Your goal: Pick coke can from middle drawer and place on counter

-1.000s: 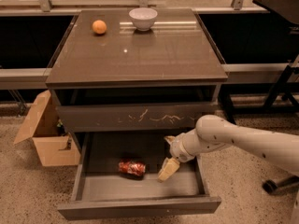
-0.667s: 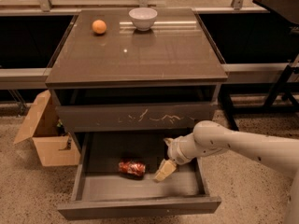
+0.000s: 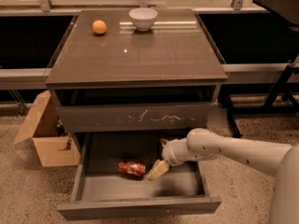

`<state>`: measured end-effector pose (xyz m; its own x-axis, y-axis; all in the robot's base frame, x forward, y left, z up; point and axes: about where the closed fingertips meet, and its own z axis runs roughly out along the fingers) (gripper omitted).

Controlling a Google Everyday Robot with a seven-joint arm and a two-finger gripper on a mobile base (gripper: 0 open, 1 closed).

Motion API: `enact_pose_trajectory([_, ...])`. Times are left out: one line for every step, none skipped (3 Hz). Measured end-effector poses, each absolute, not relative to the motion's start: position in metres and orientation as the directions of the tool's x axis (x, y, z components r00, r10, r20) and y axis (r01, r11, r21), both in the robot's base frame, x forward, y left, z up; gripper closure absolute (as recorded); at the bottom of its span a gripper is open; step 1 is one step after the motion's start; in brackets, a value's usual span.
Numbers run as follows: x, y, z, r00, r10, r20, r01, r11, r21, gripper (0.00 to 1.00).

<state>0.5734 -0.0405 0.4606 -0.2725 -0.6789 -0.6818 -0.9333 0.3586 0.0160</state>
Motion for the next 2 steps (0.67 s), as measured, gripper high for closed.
enact_pose_trajectory([0.586, -0.024, 0.436, -0.271, -0.659, -0.701, -0.934, 0.356, 0.027, 0.00])
enact_pose_trajectory([0.591, -0.012, 0.423, -0.271, -0.655, -0.706, -0.937, 0.346, 0.039, 0.00])
